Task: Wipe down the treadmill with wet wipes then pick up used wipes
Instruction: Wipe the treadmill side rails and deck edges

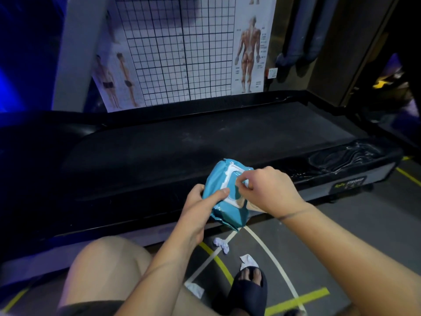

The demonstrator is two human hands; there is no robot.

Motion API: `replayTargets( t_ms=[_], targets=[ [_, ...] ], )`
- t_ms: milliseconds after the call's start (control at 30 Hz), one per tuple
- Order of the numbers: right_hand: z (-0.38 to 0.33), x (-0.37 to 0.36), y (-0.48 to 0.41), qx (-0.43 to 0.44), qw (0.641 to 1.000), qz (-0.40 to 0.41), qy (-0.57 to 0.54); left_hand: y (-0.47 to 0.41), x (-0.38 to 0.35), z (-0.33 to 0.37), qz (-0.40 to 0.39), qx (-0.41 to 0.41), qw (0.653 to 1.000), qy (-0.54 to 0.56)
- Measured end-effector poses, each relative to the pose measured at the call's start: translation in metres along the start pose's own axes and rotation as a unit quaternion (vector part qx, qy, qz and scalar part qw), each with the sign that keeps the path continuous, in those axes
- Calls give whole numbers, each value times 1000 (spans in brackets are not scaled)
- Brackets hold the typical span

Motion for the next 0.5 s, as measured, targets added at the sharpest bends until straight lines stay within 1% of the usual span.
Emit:
replayTargets(
  t_ms=[133, 233, 300, 367, 433, 500],
  targets=[
    [-7, 1, -2, -23, 999, 15, 30, 1, -3, 4, 8, -26, 999, -19],
    [-11, -1, -2, -10, 996, 19, 85, 2, -3, 4, 9, -36, 998, -42],
    [-12, -5, 0, -10, 997, 21, 78, 2, -3, 3, 16, -35, 998, -49],
    [-5, -8, -2, -23, 999, 22, 15, 1, -3, 1, 29, -25, 999, -40],
    [4, -11, -5, -34, 995, 3, -91, -1, 0, -2, 48, -18, 998, -31],
    [8, -15, -6, -39, 970, -45, -234, -3, 2, -4, 60, -23, 998, -28]
  ],
)
Point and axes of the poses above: each hand's wrist, its own y-axis away from the middle knuckle, its own x-axis out of the back of the hand, z = x × y, the point moved 3 cm from there along -y, towards the middle knuckle, and after that the axes turned 1 degree about -y, right-handed, at the moved point
